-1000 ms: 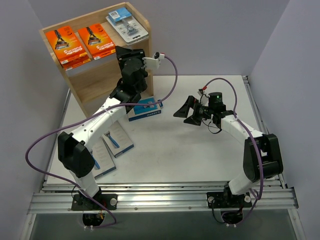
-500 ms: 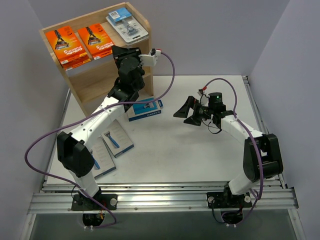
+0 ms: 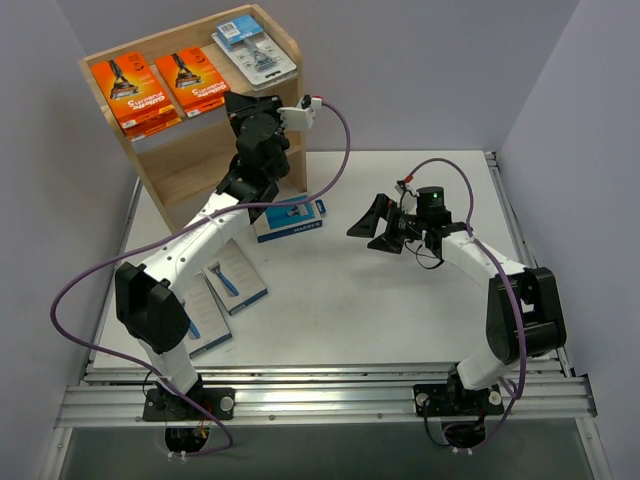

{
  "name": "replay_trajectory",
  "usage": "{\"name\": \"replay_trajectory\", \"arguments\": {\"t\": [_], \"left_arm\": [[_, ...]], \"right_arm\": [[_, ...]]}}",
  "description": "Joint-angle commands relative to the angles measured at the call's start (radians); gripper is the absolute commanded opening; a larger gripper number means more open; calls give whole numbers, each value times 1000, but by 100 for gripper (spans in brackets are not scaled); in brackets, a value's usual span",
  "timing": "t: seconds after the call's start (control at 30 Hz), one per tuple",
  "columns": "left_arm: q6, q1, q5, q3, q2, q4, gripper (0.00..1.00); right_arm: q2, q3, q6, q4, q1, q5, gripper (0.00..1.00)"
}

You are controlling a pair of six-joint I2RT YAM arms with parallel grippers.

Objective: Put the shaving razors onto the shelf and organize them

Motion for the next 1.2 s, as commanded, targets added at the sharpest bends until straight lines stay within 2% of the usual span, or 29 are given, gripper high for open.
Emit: {"name": "replay_trajectory", "arguments": {"t": [0.0,0.27,0.37,0.4,1.17], "left_arm": [[-11,5,-19,63,15,60,23],[-61,4,-40,87,21,29,18],[-74,4,-55,93,26,26,3],[-71,4,-59,95,27,26,2],[-49,4,-101,123,21,-78,2]], "right_arm": [[2,-4,-21,-6,-2,-32,100],[19,-6,-24,-6,-3,-41,100],[24,-3,-30,-9,-5,-50,100],[27,-1,-32,-9,-6,-50,100],[51,-9,-55,2,-22,-95,100]]}}
